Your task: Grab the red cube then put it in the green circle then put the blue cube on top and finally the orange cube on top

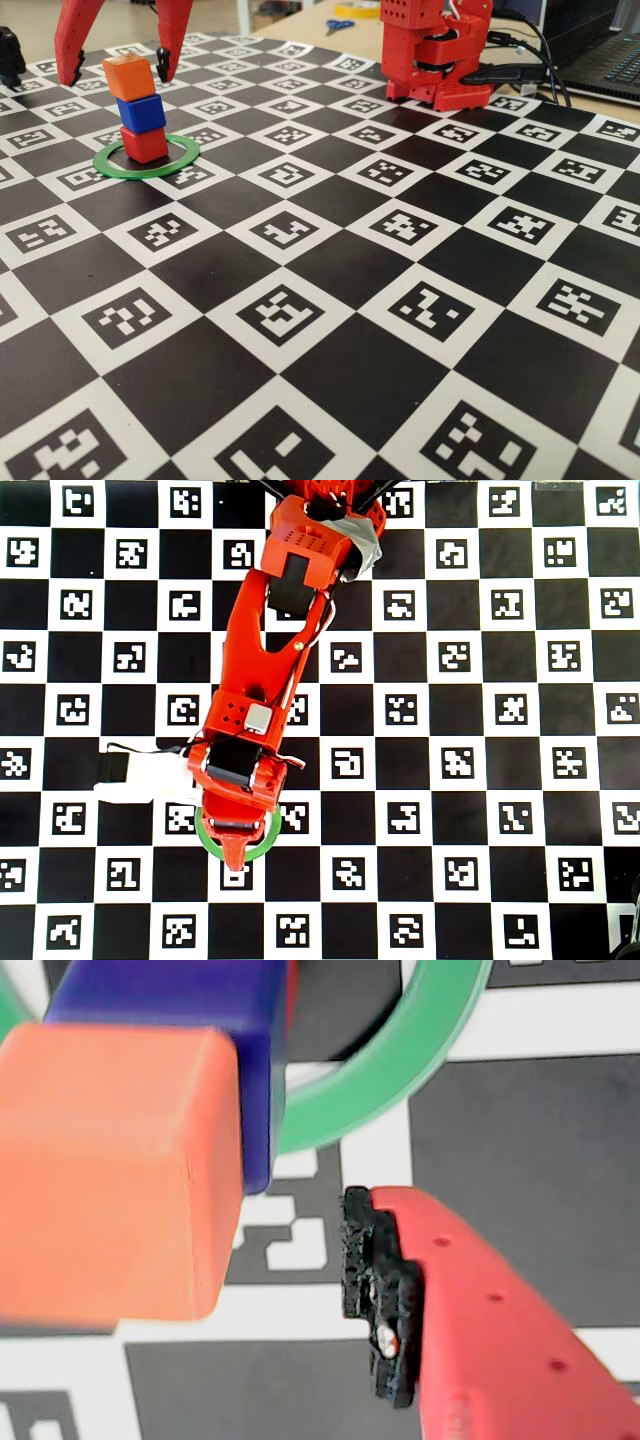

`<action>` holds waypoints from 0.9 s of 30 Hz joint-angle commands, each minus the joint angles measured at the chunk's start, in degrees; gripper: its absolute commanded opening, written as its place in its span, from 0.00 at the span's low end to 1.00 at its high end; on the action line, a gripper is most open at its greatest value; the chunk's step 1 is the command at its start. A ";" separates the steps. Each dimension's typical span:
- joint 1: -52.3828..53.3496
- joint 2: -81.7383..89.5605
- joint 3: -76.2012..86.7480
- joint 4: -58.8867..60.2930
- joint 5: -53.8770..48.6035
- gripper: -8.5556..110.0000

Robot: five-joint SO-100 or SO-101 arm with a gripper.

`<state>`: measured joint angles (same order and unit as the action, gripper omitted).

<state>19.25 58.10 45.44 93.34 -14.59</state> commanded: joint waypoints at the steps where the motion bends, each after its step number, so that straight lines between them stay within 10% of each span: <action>1: 1.23 14.33 2.64 -1.05 -0.62 0.47; 13: 6.86 38.76 33.05 -13.54 -8.88 0.41; 22: 8.09 54.93 51.94 -20.74 -19.16 0.05; 27: 6.50 62.84 62.67 -24.61 -25.14 0.03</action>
<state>26.98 112.68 104.41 71.46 -36.30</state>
